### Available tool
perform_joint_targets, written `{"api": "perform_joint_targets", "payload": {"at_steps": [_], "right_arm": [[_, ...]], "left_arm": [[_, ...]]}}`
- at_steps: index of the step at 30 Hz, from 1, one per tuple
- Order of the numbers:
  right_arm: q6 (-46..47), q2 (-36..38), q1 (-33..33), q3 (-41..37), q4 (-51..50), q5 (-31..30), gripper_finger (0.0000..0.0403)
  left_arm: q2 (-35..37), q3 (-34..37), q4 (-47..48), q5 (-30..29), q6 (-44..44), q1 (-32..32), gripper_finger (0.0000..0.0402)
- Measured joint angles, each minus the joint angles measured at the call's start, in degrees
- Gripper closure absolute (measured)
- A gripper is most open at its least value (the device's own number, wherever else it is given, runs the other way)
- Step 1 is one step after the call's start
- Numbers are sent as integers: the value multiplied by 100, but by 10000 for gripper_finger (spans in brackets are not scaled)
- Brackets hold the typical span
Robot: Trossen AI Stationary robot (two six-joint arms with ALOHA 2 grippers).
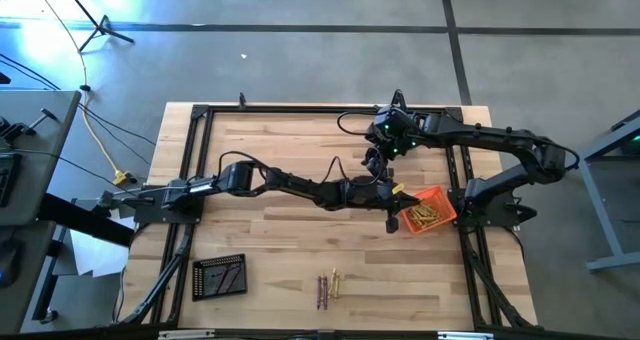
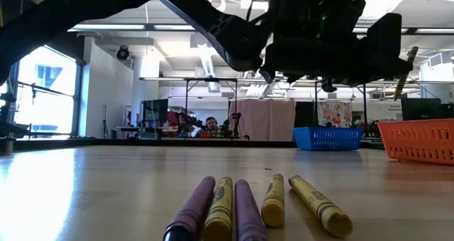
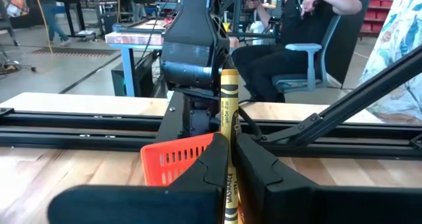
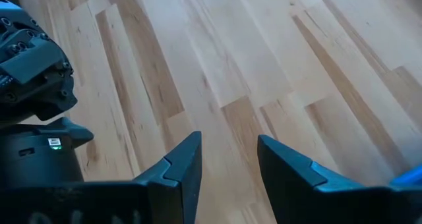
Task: Sort crayons
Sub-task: Put the yellow crayon into the orange basket, then put the violet crayon into the black basket
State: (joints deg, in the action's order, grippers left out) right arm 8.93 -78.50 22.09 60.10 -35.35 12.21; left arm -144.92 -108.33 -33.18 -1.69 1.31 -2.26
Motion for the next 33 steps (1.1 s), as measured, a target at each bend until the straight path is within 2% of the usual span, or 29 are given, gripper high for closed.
{"api": "perform_joint_targets", "payload": {"at_steps": [5, 16, 21, 25, 30, 33], "right_arm": [[0, 0, -2, 0, 0, -5, 270], [2, 0, 0, 0, 2, -18, 270], [1, 0, -1, 0, 2, -17, 270], [2, 0, 0, 0, 7, -15, 270], [1, 0, -2, 0, 0, -1, 270], [2, 0, -2, 0, 2, -4, 270]], "left_arm": [[0, -2, 30, -31, 48, 0, 380], [0, -4, 71, -44, 144, 4, 303], [0, -4, 414, -44, 146, 4, 292], [86, -5, 1312, -46, 147, -47, 297], [539, -4, 3569, -51, 698, -130, 299], [809, -11, 5002, -272, 1001, -200, 294]]}}
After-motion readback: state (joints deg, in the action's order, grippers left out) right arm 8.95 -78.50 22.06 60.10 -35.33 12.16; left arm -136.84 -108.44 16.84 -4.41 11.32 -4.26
